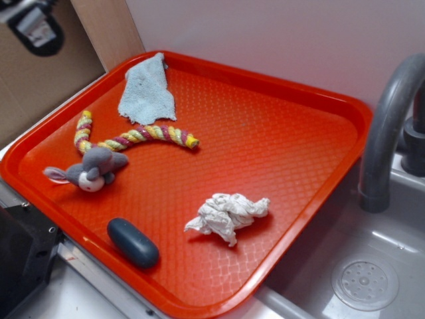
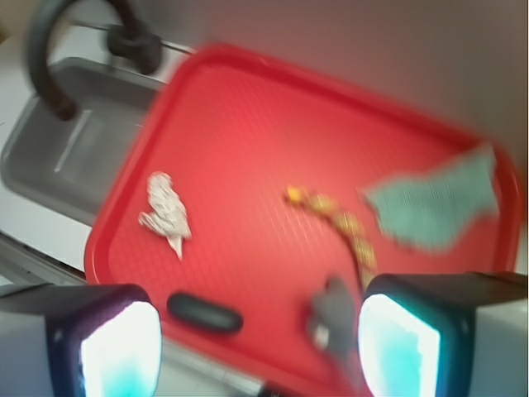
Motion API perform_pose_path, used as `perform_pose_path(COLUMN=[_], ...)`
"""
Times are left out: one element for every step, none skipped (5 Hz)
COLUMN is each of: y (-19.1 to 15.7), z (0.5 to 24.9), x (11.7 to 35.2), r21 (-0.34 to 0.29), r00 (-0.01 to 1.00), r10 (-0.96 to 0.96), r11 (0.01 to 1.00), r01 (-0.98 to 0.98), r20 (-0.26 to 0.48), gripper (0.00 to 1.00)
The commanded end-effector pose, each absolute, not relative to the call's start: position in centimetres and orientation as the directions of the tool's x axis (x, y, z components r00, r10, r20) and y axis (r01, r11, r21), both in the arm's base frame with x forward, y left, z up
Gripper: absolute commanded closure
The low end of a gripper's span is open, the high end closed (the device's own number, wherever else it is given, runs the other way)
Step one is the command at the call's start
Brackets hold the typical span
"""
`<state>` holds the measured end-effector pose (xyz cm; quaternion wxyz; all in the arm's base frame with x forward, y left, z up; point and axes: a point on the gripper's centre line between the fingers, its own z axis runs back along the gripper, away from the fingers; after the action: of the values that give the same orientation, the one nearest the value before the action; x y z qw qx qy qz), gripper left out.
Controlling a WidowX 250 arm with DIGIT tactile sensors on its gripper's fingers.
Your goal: Grab the white paper.
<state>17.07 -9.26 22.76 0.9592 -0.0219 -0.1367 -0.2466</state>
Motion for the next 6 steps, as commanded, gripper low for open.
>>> perform_pose_path(y=[-16.7,-18.2,-19.1,-19.4,-20.1,-20.3], z=[20.0,17.2,14.5,11.9,9.3,6.7], x=[18.2,17.9,17.6,17.9,18.2,18.3], r21=[0.057,0.005,-0.026,-0.045,-0.048,-0.066], r00=[0.482,0.390,0.404,0.423,0.412,0.406], r10=[-0.805,-0.851,-0.868,-0.877,-0.899,-0.911], r11=[0.531,0.419,0.415,0.424,0.410,0.401], r01=[0.845,0.908,0.910,0.904,0.911,0.914], r20=[0.346,0.352,0.289,0.229,0.151,0.080], gripper=[0.00,0.00,0.00,0.00,0.00,0.00])
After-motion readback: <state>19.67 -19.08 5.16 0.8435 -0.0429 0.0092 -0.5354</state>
